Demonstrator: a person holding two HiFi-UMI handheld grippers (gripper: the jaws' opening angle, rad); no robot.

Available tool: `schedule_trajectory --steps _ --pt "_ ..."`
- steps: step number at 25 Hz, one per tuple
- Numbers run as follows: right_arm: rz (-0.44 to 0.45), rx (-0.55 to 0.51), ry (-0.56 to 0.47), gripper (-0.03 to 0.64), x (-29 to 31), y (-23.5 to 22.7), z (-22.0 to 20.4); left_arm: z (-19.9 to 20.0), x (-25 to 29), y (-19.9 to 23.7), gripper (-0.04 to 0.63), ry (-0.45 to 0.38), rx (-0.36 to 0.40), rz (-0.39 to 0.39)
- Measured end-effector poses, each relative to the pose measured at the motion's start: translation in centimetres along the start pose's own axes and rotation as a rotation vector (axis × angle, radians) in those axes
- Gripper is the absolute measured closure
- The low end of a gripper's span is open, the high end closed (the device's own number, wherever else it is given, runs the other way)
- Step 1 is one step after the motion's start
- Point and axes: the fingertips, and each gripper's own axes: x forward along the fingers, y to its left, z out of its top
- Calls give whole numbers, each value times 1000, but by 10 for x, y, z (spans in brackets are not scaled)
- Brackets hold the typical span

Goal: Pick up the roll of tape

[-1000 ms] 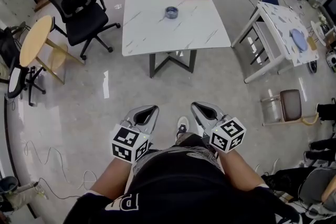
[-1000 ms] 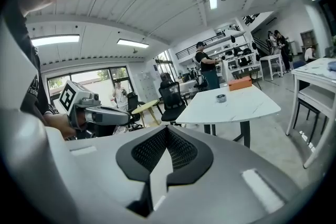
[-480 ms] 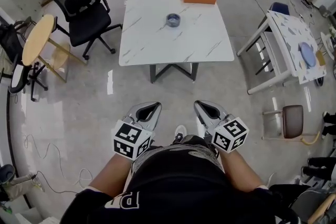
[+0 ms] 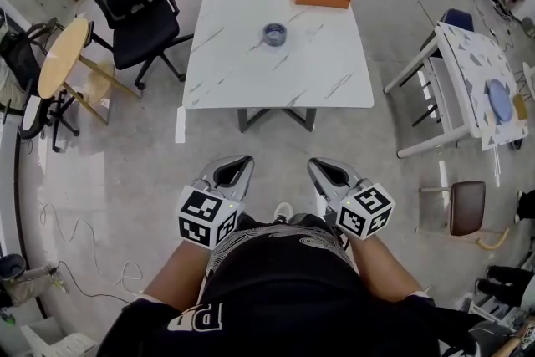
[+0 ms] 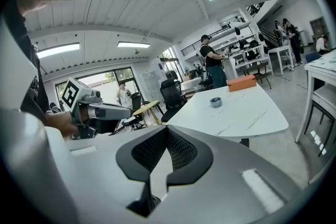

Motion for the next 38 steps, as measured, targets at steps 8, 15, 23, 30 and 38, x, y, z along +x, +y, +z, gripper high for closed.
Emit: schedule_trajectory --steps 8,15,23,30,38 --pt "23 5 3 621 8 -16 9 5 13 6 537 11 -7 28" --pt "-3 0 16 621 16 -30 6 9 26 17 537 11 -12 23" --pt "-26 9 14 621 30 -45 17 26 51 30 537 8 7 -12" --pt "-37 -10 34 621 62 -61 30 31 73 52 537 24 8 -29" --pt "-65 -11 37 620 115 -91 66 74 109 97 537 9 25 -66"
